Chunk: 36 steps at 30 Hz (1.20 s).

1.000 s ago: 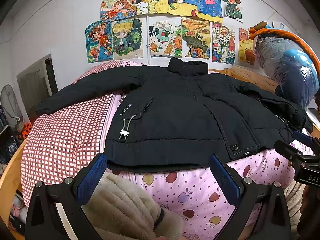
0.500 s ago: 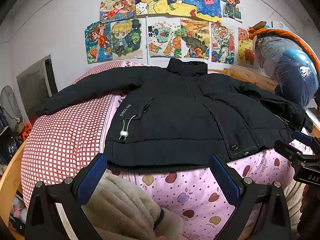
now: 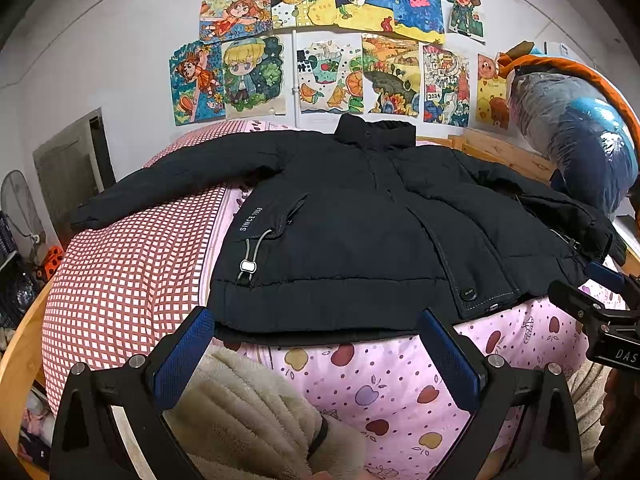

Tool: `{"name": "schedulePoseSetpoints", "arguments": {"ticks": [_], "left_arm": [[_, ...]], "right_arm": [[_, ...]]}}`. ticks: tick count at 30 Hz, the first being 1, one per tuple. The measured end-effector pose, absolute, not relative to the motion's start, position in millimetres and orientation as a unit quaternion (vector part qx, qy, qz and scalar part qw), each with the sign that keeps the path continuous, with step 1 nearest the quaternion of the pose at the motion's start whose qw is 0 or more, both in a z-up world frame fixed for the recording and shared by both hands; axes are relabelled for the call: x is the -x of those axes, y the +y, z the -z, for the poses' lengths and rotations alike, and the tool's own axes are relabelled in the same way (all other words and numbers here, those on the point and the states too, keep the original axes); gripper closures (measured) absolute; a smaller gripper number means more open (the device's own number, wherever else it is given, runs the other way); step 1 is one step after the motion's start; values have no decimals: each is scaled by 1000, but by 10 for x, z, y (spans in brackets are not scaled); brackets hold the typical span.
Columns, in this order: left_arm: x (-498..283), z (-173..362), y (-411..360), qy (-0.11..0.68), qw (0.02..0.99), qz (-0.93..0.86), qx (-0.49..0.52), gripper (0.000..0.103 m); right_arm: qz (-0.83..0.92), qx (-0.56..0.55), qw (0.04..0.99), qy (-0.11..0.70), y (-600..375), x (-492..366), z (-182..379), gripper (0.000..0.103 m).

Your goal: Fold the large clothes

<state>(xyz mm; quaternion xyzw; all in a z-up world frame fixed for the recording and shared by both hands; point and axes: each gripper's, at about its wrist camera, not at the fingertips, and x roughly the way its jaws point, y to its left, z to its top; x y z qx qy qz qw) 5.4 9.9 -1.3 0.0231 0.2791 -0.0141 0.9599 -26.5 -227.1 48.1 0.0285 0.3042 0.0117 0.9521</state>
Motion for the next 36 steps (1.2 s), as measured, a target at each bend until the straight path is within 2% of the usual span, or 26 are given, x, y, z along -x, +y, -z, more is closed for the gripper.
{"name": "schedulePoseSetpoints", "arguments": {"ticks": [9, 23, 36], "left_arm": [[-293, -251, -50, 282, 957, 35, -59, 0], [-1098, -891, -569, 283, 952, 65, -100, 0], [-1933, -899, -1154, 320, 936, 85, -117, 0]], "right_arm": [[6, -68, 947, 315, -2508, 114, -605, 1], [109, -60, 938, 323, -3250, -511, -1243, 1], [216, -61, 906, 359, -4020, -1063, -1161, 1]]}}
